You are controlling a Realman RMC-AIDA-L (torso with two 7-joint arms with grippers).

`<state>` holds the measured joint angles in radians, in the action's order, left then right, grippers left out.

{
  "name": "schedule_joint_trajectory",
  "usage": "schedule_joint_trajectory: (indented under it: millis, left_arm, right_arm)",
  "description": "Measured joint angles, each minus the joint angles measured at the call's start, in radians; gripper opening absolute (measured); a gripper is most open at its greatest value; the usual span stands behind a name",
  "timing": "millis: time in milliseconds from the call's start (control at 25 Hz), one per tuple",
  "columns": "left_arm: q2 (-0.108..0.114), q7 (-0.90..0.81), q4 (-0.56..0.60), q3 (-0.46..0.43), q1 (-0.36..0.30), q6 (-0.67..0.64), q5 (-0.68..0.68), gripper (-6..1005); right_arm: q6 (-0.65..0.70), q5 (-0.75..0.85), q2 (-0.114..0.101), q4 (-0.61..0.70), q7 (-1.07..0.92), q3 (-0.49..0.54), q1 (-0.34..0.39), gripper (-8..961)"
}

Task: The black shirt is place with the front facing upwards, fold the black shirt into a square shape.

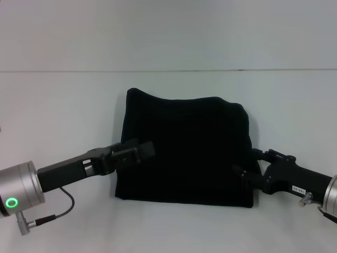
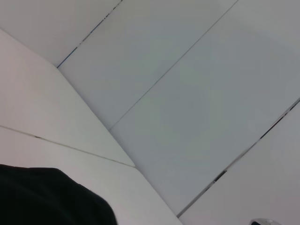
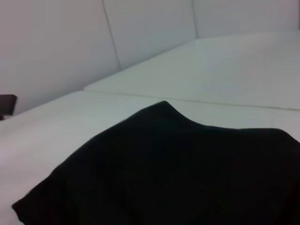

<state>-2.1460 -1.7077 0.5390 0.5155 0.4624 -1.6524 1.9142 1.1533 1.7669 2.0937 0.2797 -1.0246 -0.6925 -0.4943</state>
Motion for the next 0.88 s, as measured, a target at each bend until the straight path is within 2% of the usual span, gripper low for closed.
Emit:
schedule_joint_trajectory:
  millis: [240,400,560,680,880]
  left_arm:
    - [0.001,-0.001,0.000,0.000,0.002,0.012,0.000,959]
    - [0.002,-0.001,-0.001,0.000,0.005,0.016,0.000,958]
    - [0.003,-0.001,-0.001,0.000,0.005,0.029,0.000,958]
    - [0.004,-0.001,-0.001,-0.009,0.002,0.038,0.000,957]
    - [0.004,-0.003,0.000,-0.038,-0.006,0.069,0.000,956]
  right_arm:
    - [0.046,-0.011,-0.001,0.012,0.006,0.040,0.023,835]
    - [0.157,-0.013,-0.004,0.014,0.058,0.088,0.039,835]
    - [0.259,-0.006,-0.001,0.009,0.143,0.085,0.045,835]
    - [0.253,0.010,0.003,-0.016,0.184,0.044,0.028,834]
    - [0.157,0.012,0.003,-0.058,0.211,-0.027,0.009,834]
